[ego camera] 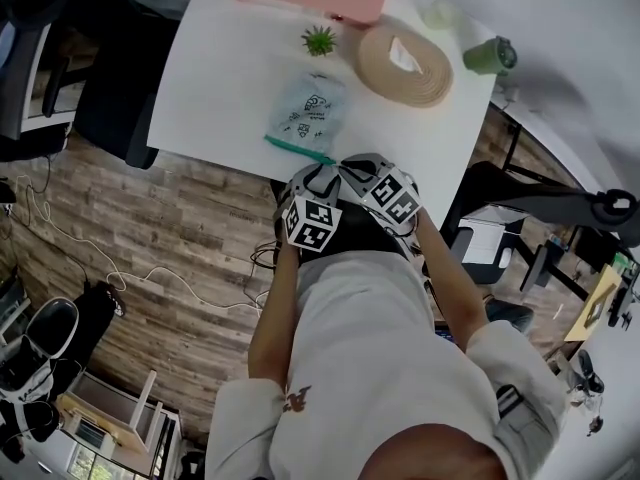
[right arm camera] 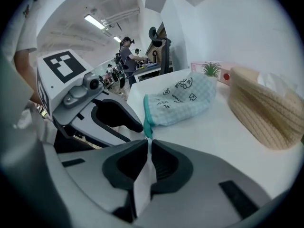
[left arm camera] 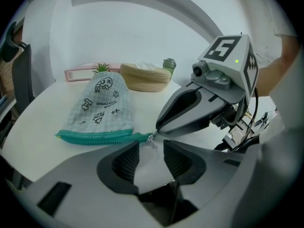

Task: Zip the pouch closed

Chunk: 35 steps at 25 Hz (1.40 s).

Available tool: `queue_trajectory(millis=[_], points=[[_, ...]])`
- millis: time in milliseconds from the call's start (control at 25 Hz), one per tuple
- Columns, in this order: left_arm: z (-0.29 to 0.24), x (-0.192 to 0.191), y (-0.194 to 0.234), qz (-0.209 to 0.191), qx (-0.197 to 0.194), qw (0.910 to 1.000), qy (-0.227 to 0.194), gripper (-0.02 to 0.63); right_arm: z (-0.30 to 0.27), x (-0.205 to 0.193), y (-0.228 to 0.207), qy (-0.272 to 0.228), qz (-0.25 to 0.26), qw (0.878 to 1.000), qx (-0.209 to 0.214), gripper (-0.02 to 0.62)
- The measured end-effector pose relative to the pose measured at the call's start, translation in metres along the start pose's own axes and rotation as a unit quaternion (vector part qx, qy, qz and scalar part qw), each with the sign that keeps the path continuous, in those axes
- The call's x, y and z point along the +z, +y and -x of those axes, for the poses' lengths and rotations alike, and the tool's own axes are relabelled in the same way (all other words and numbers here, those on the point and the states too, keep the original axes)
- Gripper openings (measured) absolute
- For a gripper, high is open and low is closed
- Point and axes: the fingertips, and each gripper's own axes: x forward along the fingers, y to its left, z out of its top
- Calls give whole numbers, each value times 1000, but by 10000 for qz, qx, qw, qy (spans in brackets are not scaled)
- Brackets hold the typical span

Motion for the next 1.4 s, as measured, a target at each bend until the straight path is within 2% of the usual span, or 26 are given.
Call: queue_trajectory(millis=[240,440,640,880,1040,1400], points=[[-1,-3,2,51,-12,10000,2,143,3,6,4,-273,-478,9984,150,23],[2,-7,-1,261,-44,9997,-2,143,4,8,4,-471,-855,9951,179,21],[1,-8,3,391,106,9992,-54,121,3,9,9,-510,-921,9942,204,21],[1,-10,13,121,242,9996,50,54,2,10,12,-541,-973,9937,162,20],[0,-10,9,-112,98,9998,89,6,2,8,11,-559,-1002,9934,59,18],[-1,-10,8,-355,-109,9990,262,-2,-2,0,4,-313,-708,9965,-328,8]])
